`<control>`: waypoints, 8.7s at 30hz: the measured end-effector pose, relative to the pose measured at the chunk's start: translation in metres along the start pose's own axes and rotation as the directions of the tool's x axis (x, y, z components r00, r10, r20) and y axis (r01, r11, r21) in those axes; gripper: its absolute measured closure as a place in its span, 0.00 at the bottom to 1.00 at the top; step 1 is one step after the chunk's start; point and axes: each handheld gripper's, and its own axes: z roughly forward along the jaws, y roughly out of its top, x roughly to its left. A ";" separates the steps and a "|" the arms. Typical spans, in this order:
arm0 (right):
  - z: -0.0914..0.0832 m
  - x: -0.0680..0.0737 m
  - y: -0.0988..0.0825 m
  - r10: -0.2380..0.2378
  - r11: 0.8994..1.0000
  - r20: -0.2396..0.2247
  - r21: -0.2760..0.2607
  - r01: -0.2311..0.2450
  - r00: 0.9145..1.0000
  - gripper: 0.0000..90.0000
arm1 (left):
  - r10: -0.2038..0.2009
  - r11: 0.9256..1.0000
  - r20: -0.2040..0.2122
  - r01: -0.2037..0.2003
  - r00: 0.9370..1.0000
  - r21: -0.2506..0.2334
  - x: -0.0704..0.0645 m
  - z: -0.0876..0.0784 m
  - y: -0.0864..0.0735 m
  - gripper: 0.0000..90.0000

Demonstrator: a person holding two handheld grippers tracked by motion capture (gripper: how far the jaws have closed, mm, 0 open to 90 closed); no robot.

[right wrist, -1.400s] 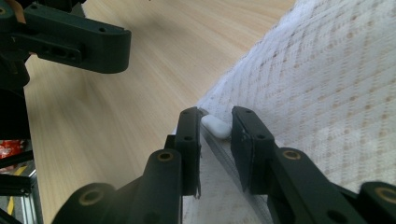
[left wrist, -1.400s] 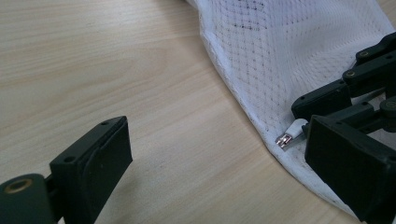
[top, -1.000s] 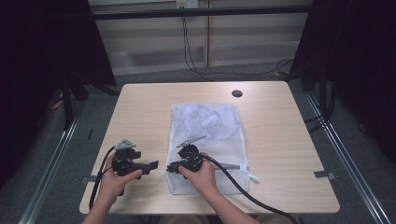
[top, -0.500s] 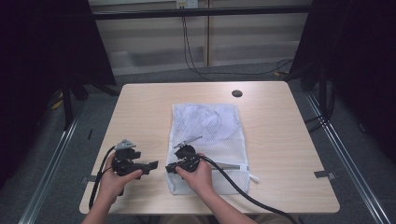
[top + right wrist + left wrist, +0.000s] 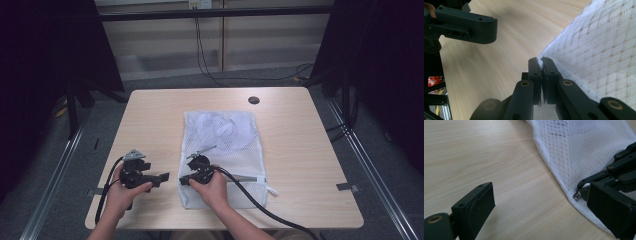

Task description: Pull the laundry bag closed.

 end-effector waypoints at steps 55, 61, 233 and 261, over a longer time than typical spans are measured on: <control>-0.049 -0.002 0.013 0.033 0.988 -0.040 -0.147 -0.038 0.999 0.96 | -0.029 0.998 0.287 0.010 0.957 0.069 -0.045 0.032 0.004 0.21; -0.051 -0.001 0.013 0.023 0.988 -0.038 -0.153 -0.029 0.999 0.96 | 0.007 0.998 0.272 -0.023 0.962 0.057 -0.046 0.035 0.004 0.30; -0.090 -0.058 -0.018 0.127 0.979 -0.057 -0.156 -0.134 0.990 0.97 | -0.213 0.977 0.392 0.195 0.895 0.086 -0.044 0.033 0.008 0.99; -0.103 -0.064 -0.025 0.107 0.980 -0.084 -0.157 -0.119 0.991 0.97 | -0.218 0.976 0.389 0.199 0.895 0.088 -0.043 0.031 0.004 0.98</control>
